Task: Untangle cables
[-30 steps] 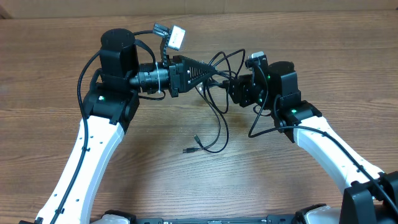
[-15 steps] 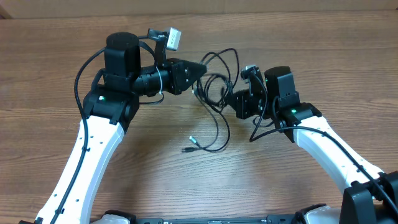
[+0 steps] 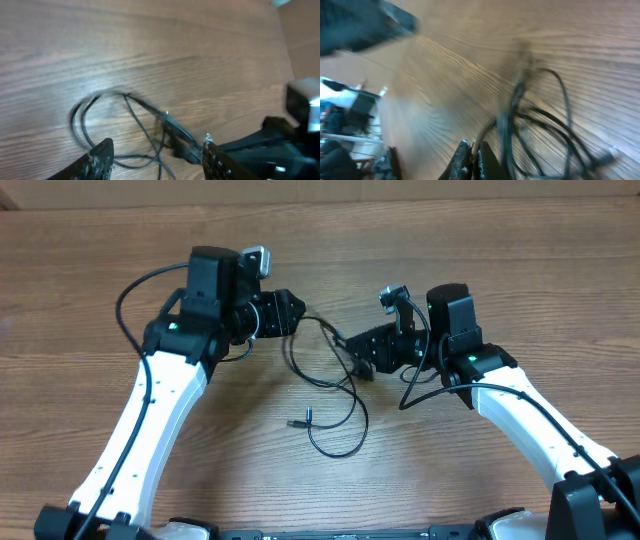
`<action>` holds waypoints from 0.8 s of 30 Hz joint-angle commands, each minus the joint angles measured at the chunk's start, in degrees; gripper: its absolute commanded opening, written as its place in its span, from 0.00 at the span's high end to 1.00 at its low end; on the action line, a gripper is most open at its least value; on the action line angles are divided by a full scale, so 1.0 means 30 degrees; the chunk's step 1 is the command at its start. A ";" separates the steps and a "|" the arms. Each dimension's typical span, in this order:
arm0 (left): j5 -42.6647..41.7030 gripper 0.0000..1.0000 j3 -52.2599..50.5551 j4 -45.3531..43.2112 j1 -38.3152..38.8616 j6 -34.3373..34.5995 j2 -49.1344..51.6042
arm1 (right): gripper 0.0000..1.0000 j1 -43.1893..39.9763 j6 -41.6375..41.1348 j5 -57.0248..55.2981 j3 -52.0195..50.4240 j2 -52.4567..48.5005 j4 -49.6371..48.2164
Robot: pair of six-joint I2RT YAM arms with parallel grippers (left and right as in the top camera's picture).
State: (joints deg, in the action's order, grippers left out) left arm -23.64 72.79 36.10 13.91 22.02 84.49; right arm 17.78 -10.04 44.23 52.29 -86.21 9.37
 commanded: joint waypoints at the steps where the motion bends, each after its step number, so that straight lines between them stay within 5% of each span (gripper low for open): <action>1: -0.2499 0.44 0.0393 -0.0044 0.0408 -0.0998 0.0678 | 0.96 0.0058 -0.0809 0.1151 0.0452 -0.0015 -0.0474; 6: -0.2936 0.57 0.0393 0.0146 0.1304 -0.1945 0.1093 | 0.96 0.0051 -0.0801 0.1042 0.0452 -0.0015 -0.0474; 10: -0.2776 0.62 0.0393 0.0561 0.1931 -0.2266 0.1319 | 0.90 0.0051 -0.0809 -0.2419 0.0452 -0.0015 0.0678; 13: -0.1967 0.51 0.0393 0.1617 0.2127 -0.2069 0.1508 | 0.87 0.0029 -0.1253 -0.7672 0.0452 -0.0015 0.3024; 17: -0.0998 0.49 0.0393 0.3504 0.2127 -0.0903 0.1807 | 0.72 -0.0328 -0.2841 -1.2604 0.0452 -0.0015 0.5129; 24: -0.1137 0.49 0.0393 0.3009 0.3155 -0.0197 0.3781 | 0.66 -0.1880 -0.3891 -1.2451 0.0452 -0.0015 0.5595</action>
State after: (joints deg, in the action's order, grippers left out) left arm -27.59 72.86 46.33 21.19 19.42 92.38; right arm 14.06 -19.09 9.65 52.51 -86.24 25.85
